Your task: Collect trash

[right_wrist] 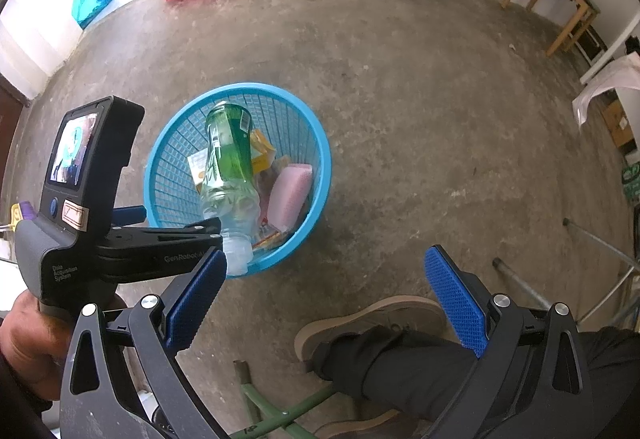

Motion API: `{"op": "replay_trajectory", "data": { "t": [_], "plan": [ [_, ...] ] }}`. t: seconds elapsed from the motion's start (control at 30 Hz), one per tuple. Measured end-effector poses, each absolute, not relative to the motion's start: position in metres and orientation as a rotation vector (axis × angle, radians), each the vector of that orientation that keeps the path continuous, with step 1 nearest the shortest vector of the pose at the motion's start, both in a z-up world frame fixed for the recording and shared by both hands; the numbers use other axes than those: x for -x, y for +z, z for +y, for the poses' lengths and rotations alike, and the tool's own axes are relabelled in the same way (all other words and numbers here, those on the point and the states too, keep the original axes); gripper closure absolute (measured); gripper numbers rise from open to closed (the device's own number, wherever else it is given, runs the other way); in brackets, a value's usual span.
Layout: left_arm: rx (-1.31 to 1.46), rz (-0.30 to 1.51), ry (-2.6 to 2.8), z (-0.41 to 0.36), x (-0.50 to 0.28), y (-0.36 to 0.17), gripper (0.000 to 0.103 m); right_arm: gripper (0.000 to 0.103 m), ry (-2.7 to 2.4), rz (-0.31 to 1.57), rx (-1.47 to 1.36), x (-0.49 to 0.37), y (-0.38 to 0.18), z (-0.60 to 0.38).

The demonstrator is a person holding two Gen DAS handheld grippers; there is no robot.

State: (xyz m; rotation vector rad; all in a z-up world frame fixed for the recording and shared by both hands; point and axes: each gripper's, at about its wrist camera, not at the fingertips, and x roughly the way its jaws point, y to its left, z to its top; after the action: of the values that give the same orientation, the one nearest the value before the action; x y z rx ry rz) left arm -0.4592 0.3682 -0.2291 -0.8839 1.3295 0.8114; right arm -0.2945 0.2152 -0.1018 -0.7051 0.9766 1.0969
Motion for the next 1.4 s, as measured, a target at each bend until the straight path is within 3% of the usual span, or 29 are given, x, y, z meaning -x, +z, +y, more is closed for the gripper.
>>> {"op": "replay_trajectory", "data": {
  "t": [1.4],
  "plan": [
    [0.896,1.322,0.834,0.3703,0.4616,-0.2316,0.005,0.008,1.095,0.979,0.712,0.2947,-0.103,0.2149]
  ]
}}
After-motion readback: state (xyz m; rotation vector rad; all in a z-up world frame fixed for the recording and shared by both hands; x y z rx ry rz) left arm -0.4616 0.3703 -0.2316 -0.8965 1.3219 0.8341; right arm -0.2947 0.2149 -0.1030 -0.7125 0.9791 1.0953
